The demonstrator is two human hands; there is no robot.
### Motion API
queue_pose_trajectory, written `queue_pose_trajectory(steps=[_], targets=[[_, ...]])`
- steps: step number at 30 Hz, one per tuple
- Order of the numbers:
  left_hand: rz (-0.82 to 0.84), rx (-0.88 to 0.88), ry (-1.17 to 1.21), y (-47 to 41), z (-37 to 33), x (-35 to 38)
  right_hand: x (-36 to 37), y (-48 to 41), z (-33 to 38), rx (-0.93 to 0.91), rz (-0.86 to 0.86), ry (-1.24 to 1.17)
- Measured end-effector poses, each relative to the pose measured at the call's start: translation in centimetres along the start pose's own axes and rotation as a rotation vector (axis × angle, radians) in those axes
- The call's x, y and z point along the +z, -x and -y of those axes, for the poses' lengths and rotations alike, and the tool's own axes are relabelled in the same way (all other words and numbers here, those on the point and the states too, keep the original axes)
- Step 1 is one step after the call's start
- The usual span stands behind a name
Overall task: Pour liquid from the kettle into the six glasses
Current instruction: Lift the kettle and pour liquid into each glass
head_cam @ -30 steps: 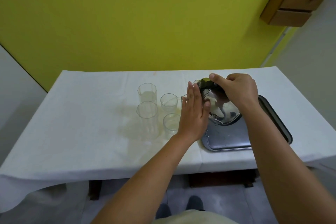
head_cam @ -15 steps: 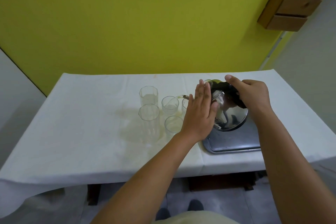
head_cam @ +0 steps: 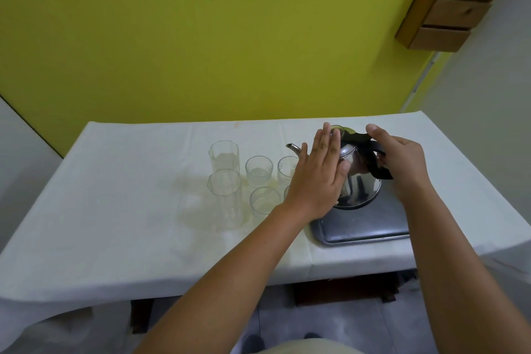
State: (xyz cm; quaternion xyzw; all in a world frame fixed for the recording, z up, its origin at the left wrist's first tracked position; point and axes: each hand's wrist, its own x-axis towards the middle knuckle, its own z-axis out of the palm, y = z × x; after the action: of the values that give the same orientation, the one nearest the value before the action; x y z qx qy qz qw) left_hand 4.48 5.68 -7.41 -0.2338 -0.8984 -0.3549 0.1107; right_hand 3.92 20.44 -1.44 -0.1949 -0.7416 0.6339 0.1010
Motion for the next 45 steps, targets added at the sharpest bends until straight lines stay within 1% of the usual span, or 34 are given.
queue_pose_trajectory(steps=[2,5,11,14,20,32,40,45], targets=[[-0.012,-0.037,-0.004,-0.2,-0.8,0.9,-0.8,-0.7,-0.1,-0.003,0.027,0.052],[0.003,-0.063,0.015,0.5,-0.4,1.5,-0.7,-0.9,-0.6,-0.029,0.022,0.121],[0.022,-0.129,0.031,1.0,0.5,2.3,0.3,-1.3,-0.6,-0.109,0.017,0.367],[-0.020,-0.143,0.044,1.3,0.6,2.8,0.3,-1.6,-0.5,-0.171,0.006,0.470],[-0.098,-0.210,0.069,0.9,-0.2,4.0,0.2,-2.5,0.3,-0.215,0.053,0.570],[-0.161,-0.230,0.079,0.9,-0.3,5.2,0.1,-3.5,0.5,-0.255,0.086,0.629],[-0.173,-0.250,0.079,0.6,-0.6,5.7,-0.2,-3.8,0.6,-0.284,0.100,0.657],[-0.161,-0.244,0.045,0.4,-0.9,5.9,-0.8,-4.0,0.3,-0.272,0.106,0.614]])
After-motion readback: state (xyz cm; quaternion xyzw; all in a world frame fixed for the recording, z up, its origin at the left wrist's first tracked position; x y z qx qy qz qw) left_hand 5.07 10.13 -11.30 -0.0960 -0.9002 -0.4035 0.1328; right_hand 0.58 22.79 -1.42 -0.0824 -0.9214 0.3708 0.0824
